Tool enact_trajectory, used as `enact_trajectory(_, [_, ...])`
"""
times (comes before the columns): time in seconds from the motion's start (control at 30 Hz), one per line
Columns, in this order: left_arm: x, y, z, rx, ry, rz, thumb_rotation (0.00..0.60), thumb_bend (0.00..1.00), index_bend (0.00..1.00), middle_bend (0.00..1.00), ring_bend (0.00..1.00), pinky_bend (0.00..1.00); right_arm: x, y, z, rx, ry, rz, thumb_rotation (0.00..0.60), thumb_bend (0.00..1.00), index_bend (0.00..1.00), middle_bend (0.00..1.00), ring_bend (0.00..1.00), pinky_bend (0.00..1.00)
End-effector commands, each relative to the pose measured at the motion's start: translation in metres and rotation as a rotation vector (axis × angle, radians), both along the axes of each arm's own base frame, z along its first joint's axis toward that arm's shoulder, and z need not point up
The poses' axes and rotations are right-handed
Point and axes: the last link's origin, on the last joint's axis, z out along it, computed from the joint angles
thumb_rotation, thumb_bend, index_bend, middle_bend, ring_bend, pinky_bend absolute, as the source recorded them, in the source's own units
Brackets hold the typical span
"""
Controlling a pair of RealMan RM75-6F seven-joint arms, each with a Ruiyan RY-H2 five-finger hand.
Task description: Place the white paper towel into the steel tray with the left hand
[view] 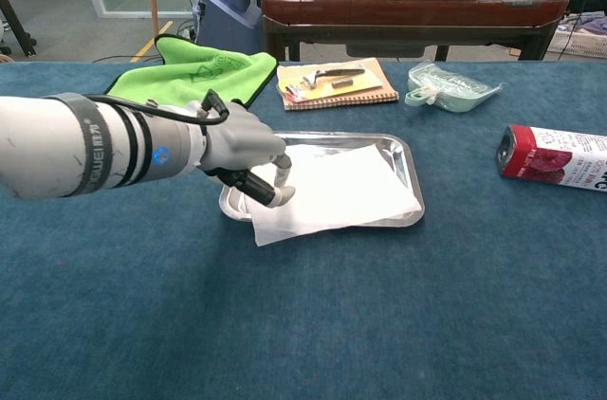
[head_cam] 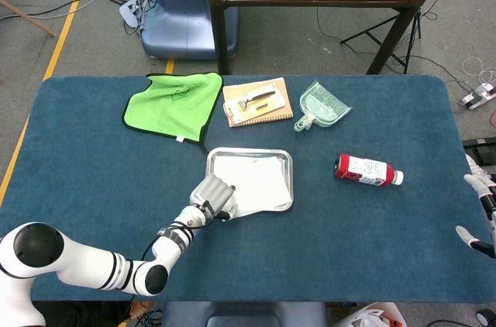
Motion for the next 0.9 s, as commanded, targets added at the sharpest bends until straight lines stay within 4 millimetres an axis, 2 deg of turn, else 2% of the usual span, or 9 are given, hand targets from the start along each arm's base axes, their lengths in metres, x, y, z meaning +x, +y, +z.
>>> enact_trajectory(0.03, [-0.002,0.001,-0.001,0.008,0.022,-0.004,0.035,0.43,0.27,1.0,1.0,1.0,0.0,0.001,0.0,-0.002,0.001,0.0,0.6,0.11,0.19,0.21,0.11,0.2])
enact_trajectory(0.43, [-0.008,0.005,-0.01,0.03,0.092,-0.024,0.037,0.43,0.27,1.0,1.0,1.0,0.0,0.004,0.002,-0.011,0.002,-0.005,0.6,0.11,0.19,0.21,0.11,0.2])
enact_trajectory(0.9, [-0.006,0.015,-0.02,0.062,0.095,-0.028,0.038,0.43,0.26,1.0,1.0,1.0,-0.002,0.006,0.004,-0.018,0.003,-0.013,0.6,0.11,0.19,0.21,0.11,0.2])
